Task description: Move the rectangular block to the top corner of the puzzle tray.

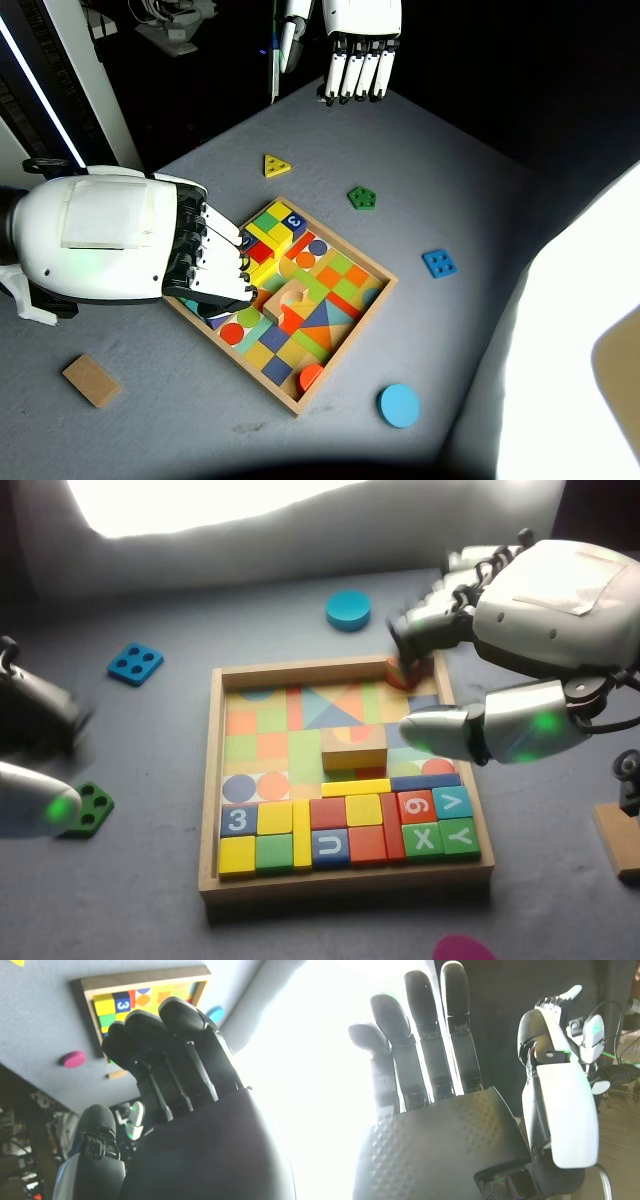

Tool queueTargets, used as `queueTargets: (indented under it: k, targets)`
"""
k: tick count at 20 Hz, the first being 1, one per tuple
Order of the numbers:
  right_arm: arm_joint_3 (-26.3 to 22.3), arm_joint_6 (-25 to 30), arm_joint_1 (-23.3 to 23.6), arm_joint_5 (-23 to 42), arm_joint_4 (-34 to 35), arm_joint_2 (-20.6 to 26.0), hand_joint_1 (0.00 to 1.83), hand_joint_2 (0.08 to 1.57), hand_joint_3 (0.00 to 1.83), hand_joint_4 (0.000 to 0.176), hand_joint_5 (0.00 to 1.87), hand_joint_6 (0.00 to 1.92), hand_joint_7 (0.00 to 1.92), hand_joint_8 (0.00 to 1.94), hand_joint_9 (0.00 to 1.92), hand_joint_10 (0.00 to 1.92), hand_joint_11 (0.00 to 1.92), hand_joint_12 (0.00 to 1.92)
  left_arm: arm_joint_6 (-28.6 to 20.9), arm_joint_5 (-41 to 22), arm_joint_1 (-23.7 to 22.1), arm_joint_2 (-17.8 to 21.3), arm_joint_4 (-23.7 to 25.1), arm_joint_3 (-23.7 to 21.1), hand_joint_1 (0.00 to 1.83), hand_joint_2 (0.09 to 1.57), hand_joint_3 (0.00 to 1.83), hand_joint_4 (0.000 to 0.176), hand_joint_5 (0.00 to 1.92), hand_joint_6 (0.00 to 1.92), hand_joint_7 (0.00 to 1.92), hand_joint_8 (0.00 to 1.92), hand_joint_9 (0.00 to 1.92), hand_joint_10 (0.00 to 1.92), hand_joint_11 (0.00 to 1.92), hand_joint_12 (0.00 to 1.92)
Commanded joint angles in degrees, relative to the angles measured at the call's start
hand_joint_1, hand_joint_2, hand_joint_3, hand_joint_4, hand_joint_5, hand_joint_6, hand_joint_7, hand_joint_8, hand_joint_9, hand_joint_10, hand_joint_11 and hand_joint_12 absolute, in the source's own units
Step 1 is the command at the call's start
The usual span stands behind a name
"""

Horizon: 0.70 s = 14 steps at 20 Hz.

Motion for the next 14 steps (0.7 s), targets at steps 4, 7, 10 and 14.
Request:
queueTargets:
  k: [4, 7, 10, 14]
  targets:
    - [-0.2, -0.4, 0.4, 7.0, 0.7, 0.3, 0.00, 1.08, 0.31, 0.020, 0.00, 0.40, 0.10, 0.06, 0.00, 0.23, 0.00, 0.94, -0.2, 5.0, -0.5, 0.0, 0.5, 0.0, 0.00, 1.22, 0.03, 0.052, 0.09, 0.08, 0.16, 0.00, 0.13, 0.17, 0.00, 1.09]
    - [-0.1, -4.2, -0.4, 6.9, 3.8, -0.1, 0.00, 1.06, 0.28, 0.010, 0.00, 0.34, 0.12, 0.02, 0.00, 0.25, 0.00, 0.64, -0.2, 5.0, -0.5, 0.0, 0.5, 0.0, 0.00, 1.24, 0.01, 0.053, 0.17, 0.03, 0.23, 0.00, 0.22, 0.08, 0.00, 1.07]
    - [0.1, -14.5, -2.4, 6.9, 8.1, -2.3, 0.00, 1.04, 0.27, 0.000, 0.00, 0.46, 0.11, 0.00, 0.00, 0.03, 0.00, 0.02, -0.2, 5.0, -0.5, 0.0, 0.5, -0.1, 0.01, 1.23, 0.00, 0.061, 0.14, 0.00, 0.18, 0.00, 0.19, 0.04, 0.00, 0.94]
    - [1.7, -15.8, -3.0, 6.7, 9.6, -5.7, 0.00, 1.03, 0.25, 0.009, 0.00, 0.11, 0.00, 0.00, 0.00, 0.00, 0.00, 0.00, -0.2, 5.0, -0.6, 0.0, 0.5, -0.1, 0.02, 1.19, 0.00, 0.060, 0.10, 0.00, 0.13, 0.00, 0.13, 0.01, 0.00, 0.71]
